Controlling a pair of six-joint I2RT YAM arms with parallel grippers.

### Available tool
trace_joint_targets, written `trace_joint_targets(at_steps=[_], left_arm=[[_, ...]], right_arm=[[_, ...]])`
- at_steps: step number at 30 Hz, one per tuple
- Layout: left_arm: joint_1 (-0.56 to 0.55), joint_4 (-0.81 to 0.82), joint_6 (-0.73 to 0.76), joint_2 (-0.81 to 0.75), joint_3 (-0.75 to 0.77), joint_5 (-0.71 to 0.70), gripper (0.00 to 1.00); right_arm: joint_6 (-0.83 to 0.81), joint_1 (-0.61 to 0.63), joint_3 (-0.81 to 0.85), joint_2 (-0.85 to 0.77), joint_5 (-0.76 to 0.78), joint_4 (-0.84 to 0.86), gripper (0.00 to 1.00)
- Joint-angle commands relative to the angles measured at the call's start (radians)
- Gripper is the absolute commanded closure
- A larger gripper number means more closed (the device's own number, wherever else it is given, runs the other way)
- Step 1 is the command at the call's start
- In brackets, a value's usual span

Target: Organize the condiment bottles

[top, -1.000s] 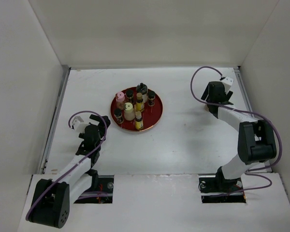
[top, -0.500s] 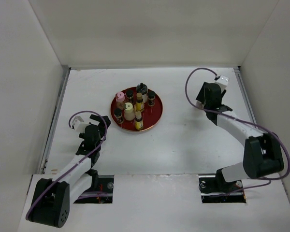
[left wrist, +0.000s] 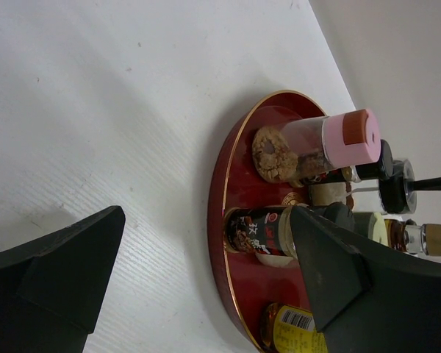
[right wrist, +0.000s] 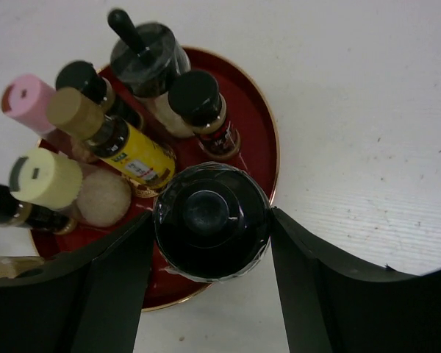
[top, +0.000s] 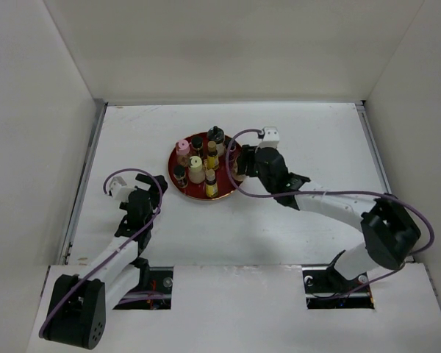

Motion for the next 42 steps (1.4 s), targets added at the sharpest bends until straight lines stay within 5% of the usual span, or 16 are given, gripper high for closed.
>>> trace_joint_targets(at_steps=[1,16,23,29,42], left_arm=[[0.005,0.038,0.002,-0.023,0.016,-0.008,0.0],[0.008,0.038,-0.003,0.003,0.022,-0.005,0.0],[0.012,0.038,0.002,0.02,0.026,0.01,0.0],[0.018,0.035,0.009,-0.02,0.012,0.012,0.0],[0.05,-0.033,0.012,0.0,0.048,0.044,0.0]], right_arm=[[0.005,0.026,0.08,0.05,0.015,0.132,0.48],[-0.029,0.07,0.137,0.238,0.05,0.17,0.44],[-0.059,0.095,0.14,0.263,0.085,0.169,0.18],[-0.067,0.101,0.09,0.105,0.078,0.172,0.0],[0.049,-0.1,-0.289,-0.295,0.088,0.259,0.0]])
